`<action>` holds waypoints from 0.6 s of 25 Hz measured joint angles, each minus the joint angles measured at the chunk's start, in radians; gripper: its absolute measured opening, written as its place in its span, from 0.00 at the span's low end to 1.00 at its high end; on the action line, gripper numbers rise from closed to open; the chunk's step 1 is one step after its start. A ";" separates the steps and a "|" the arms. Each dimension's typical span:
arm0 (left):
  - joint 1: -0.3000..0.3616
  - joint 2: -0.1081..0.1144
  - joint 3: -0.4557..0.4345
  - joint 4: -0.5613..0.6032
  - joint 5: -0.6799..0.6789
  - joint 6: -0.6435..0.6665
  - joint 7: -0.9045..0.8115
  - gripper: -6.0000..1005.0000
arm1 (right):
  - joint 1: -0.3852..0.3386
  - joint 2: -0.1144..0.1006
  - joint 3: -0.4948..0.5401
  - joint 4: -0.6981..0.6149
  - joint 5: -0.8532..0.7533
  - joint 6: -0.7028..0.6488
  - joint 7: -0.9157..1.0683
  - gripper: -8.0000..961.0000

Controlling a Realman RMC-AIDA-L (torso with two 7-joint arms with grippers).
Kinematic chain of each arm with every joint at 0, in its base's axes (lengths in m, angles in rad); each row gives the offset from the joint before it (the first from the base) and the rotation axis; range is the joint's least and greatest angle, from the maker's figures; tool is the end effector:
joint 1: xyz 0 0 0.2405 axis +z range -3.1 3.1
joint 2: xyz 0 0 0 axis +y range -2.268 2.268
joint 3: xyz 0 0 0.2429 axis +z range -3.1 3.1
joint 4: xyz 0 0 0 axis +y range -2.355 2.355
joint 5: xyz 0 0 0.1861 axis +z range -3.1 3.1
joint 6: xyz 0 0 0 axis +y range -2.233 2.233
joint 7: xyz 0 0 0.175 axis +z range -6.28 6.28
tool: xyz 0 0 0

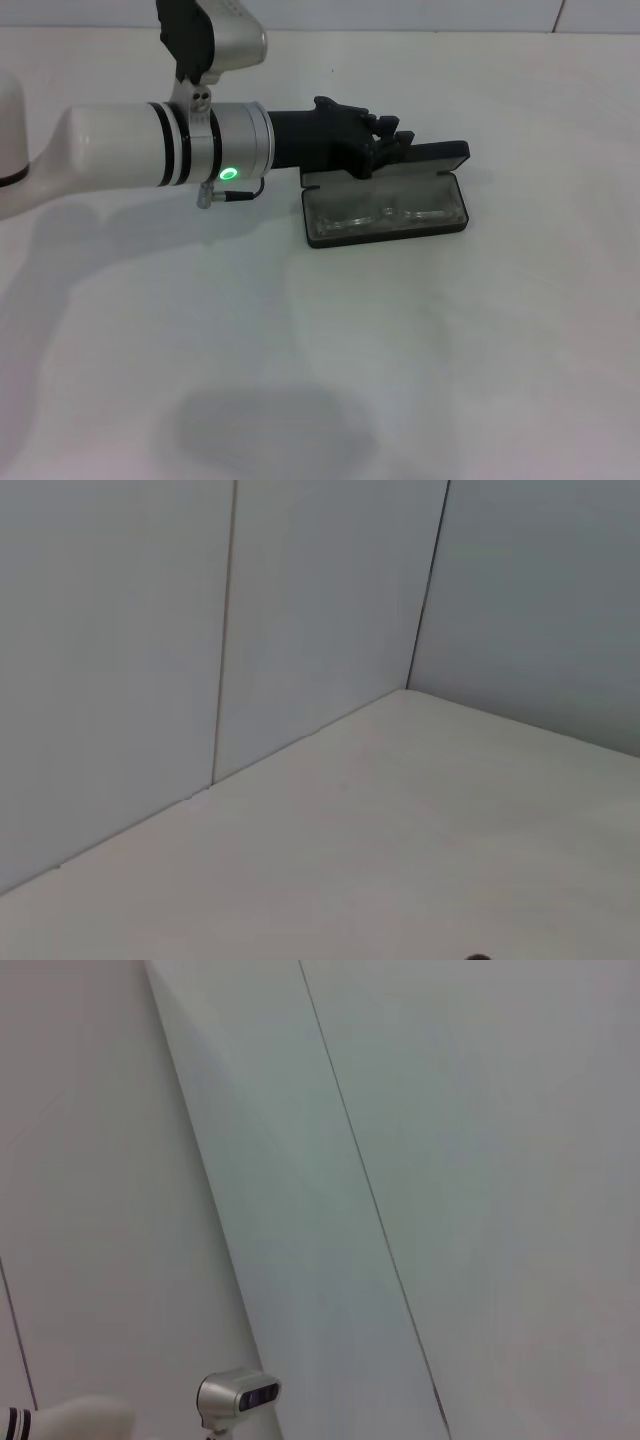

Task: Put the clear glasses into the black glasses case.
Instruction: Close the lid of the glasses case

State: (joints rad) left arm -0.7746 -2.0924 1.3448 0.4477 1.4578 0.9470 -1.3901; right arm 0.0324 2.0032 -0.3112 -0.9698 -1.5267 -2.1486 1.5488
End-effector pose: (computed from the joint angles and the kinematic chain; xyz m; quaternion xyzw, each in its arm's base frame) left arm -0.1524 0.3832 -0.0988 -0.9435 -0.1980 -0.1992 0.1756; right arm 0.2692 0.1722 0.1465 -0.8296 0.2064 0.4363 0.2806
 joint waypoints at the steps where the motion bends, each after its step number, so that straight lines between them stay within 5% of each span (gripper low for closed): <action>1: 0.000 0.000 0.000 -0.004 0.000 -0.001 0.000 0.27 | 0.001 0.000 -0.001 0.002 0.000 0.000 0.000 0.16; 15: 0.004 0.000 0.062 -0.030 0.000 0.014 0.009 0.26 | 0.004 0.000 -0.009 0.031 0.000 -0.003 -0.011 0.16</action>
State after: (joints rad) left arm -0.7707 -2.0927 1.4069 0.4179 1.4574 0.9608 -1.3810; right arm 0.0367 2.0033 -0.3205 -0.9392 -1.5263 -2.1516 1.5381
